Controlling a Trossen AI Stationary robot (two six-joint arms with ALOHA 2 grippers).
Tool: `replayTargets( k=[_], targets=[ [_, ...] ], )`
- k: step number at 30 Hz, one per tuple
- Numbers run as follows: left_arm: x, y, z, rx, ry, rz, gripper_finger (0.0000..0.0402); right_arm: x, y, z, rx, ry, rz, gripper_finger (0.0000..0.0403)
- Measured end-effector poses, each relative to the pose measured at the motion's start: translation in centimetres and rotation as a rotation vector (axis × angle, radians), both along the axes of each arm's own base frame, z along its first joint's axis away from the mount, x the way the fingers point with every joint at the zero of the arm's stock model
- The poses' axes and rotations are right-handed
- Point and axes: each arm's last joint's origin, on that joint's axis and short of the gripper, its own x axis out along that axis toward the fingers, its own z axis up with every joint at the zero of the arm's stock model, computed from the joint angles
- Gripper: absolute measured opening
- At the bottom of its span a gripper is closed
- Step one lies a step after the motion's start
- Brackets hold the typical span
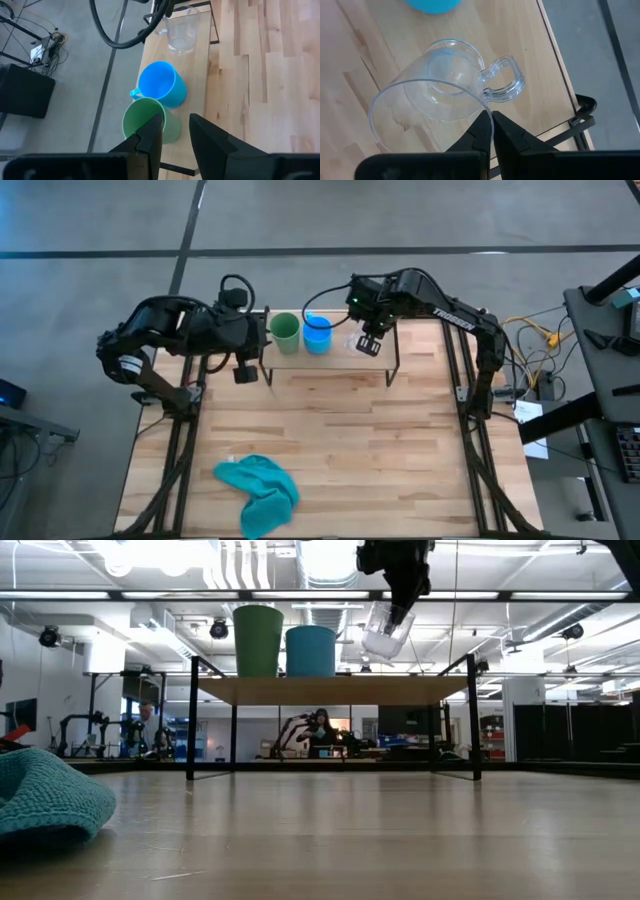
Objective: Stack small to large cups/mugs on shelf
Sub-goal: Put the transparent cup on the shelf
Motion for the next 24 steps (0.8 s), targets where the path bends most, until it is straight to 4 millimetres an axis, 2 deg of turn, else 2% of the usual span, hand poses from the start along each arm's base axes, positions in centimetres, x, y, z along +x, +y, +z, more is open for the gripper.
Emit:
replayTargets(
  k=[13,24],
  targets=[
    [0.2,-0.1,-0.1,-0.025,0.003,-0.016,0.0084,-0.2,-0.6,-0.2,-0.005,0.019,0.041,0.0009],
    [1.2,-0.2,-0.6,-0.025,0.026,-0.017,0.0084,-0.2,-0.6,-0.3,0.032,0.012,0.070,0.0009]
  ],
)
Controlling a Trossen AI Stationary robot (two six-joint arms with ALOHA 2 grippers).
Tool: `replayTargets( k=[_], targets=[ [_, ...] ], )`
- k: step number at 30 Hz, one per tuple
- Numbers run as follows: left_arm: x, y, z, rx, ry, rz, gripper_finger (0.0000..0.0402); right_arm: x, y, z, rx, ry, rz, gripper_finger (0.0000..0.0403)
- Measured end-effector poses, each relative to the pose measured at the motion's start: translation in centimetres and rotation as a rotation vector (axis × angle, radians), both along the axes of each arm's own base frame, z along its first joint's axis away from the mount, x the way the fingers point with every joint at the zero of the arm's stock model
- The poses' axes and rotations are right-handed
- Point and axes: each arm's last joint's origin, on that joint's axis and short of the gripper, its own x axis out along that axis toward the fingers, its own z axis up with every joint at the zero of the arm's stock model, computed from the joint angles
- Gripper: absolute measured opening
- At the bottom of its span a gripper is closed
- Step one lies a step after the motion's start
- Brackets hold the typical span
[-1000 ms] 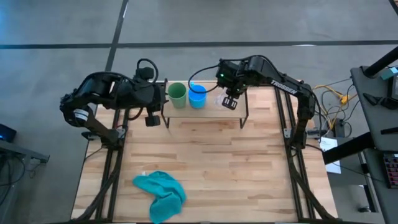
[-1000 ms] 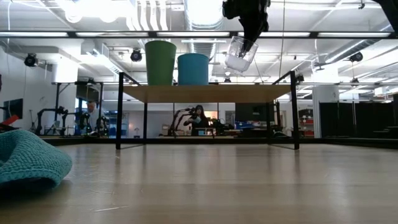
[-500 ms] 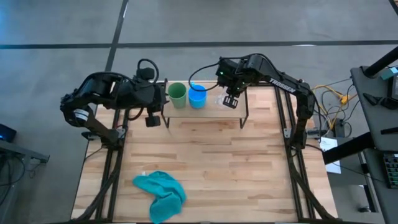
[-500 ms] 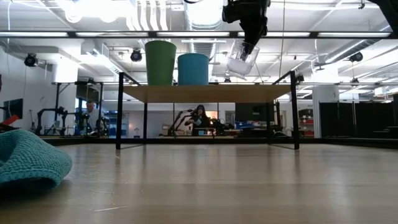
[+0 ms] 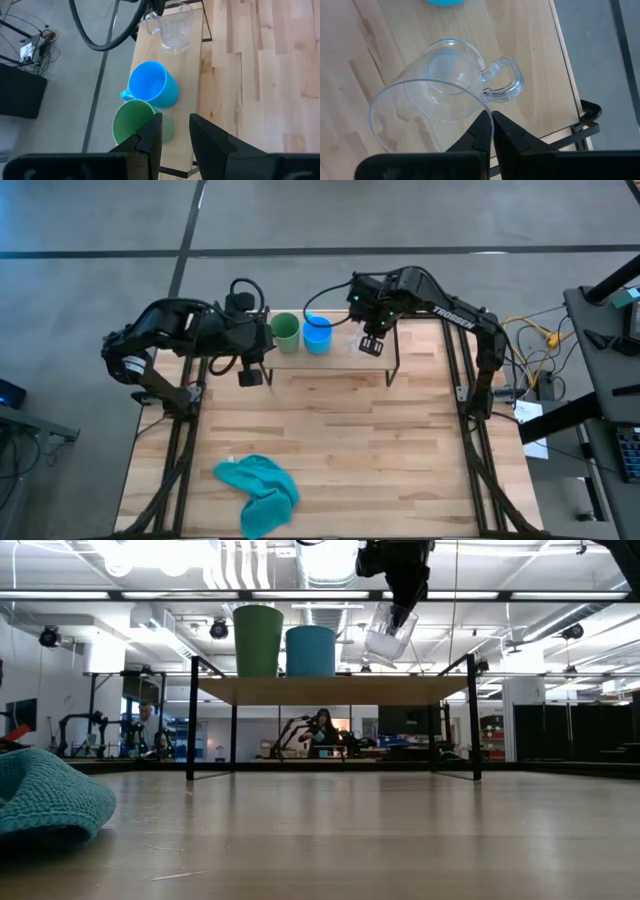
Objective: Stack small to large cups/mugs on shelf
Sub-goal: Put the transparent cup on the shelf
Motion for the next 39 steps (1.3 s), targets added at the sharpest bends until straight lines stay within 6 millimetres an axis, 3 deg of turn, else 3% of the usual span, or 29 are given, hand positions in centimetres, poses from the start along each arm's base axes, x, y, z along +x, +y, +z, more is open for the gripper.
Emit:
replayTargets(
  k=[10,39],
  targets=[
    [0.2,0.0,-0.1,0.001,0.003,0.000,0.0084,-0.1,-0.5,-1.2,0.016,0.044,-0.012,0.0009],
    [0.3,-0.1,-0.1,-0.030,0.002,-0.027,0.0084,-0.1,-2.1,-1.4,-0.019,0.016,0.056,0.0009]
  ],
)
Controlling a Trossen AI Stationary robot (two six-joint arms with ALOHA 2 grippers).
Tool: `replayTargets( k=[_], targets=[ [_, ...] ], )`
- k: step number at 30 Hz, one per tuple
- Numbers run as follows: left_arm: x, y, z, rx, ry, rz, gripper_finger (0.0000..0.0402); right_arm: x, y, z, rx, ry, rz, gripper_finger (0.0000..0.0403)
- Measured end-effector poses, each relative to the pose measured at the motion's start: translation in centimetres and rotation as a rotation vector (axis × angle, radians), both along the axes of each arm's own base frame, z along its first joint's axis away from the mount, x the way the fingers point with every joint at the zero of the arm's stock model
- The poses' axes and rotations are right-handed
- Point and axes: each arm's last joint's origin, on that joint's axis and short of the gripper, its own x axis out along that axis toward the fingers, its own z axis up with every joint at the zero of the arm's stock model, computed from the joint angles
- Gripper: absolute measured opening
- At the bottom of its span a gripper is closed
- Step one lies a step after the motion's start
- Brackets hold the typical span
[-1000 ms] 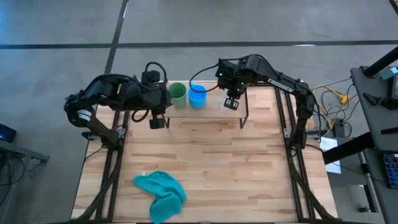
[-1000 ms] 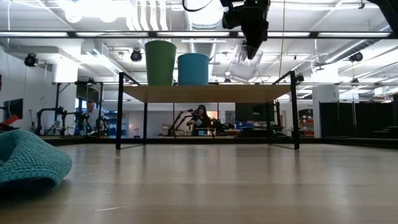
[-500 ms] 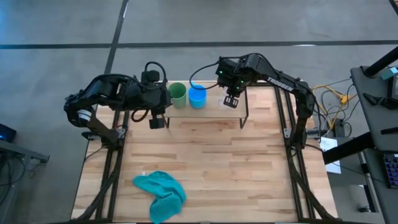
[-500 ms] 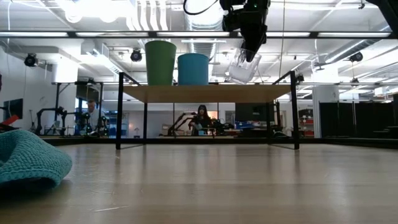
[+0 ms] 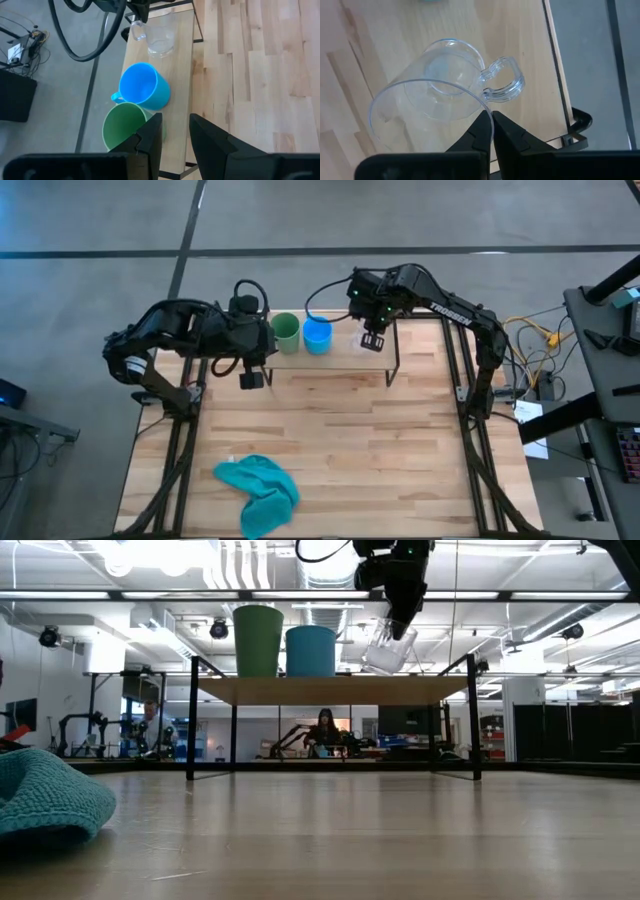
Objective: Stack small to large cups/mugs on shelf
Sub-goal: Put the transparent cup on the shelf
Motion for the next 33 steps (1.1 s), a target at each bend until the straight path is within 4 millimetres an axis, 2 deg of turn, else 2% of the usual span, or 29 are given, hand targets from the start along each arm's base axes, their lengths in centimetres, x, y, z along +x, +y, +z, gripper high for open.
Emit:
replayTargets(
  k=[5,20,26,33],
  targets=[
    [0.01,0.00,0.01,-0.001,-0.001,0.000,0.0084,-0.15,-0.33,0.00,-0.005,0.005,0.016,0.0015],
    [0.02,-0.01,0.02,-0.001,-0.003,-0.001,0.0084,-0.07,-0.48,0.04,-0.015,-0.005,0.030,0.0085],
    [0.01,0.00,0.03,-0.001,-0.003,-0.001,0.0084,0.07,-0.55,0.08,-0.022,-0.020,0.029,0.0088],
    [0.02,-0.01,0.02,-0.002,-0.003,-0.001,0.0084,0.07,-0.55,0.09,-0.022,-0.020,0.029,0.0067]
  ],
)
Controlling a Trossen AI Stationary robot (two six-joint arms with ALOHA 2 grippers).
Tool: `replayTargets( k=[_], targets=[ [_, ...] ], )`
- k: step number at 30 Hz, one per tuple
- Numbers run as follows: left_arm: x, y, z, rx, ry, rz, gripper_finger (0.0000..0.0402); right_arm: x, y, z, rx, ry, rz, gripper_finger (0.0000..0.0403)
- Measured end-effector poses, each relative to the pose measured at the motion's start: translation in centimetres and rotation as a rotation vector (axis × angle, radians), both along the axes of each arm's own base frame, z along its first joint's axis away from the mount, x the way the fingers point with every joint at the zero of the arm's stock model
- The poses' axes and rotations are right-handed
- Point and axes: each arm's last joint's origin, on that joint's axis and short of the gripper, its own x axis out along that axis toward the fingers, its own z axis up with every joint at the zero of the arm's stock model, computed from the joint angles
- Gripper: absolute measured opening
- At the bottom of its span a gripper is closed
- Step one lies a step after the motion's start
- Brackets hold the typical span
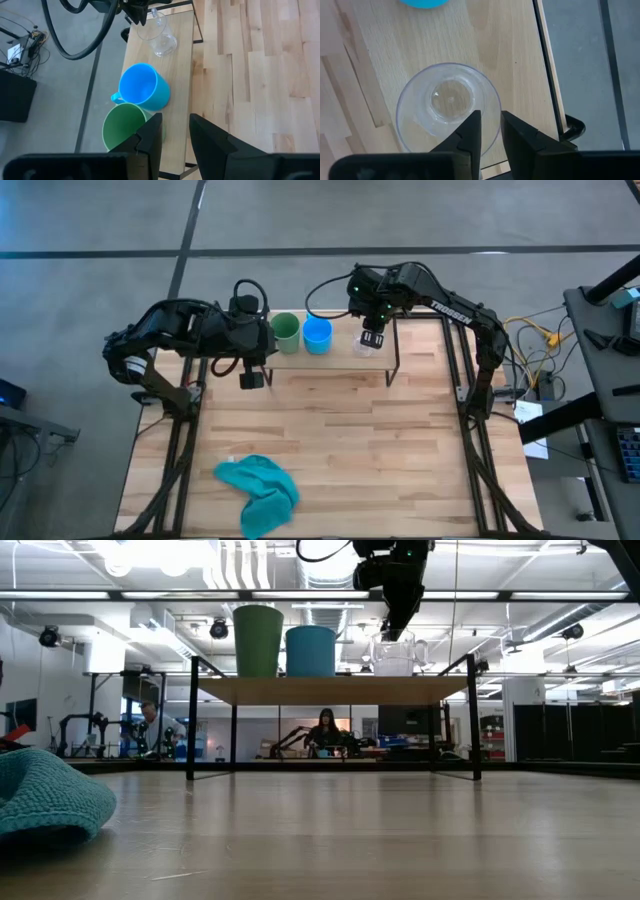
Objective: Stack small to large cups/mugs on shelf
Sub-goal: Put the transparent cup on the shelf
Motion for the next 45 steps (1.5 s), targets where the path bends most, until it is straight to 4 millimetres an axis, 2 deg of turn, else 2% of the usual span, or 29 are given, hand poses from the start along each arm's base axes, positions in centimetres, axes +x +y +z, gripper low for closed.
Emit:
replayTargets(
  k=[14,25,33,45],
  targets=[
    [0.0,0.0,0.0,0.000,0.000,0.001,0.0084,-0.8,0.6,-0.2,0.040,0.093,0.013,0.0061],
    [0.0,0.1,0.0,0.000,0.000,0.002,0.0084,-0.8,0.7,0.3,0.025,0.081,0.050,0.0060],
    [0.0,0.1,0.0,0.000,0.001,0.003,0.0084,-0.7,1.5,1.7,0.008,0.022,0.040,0.0059],
    [0.0,0.1,0.0,0.001,0.006,0.003,0.0084,-2.2,4.6,4.2,-0.002,-0.070,0.034,0.0064]
  ],
)
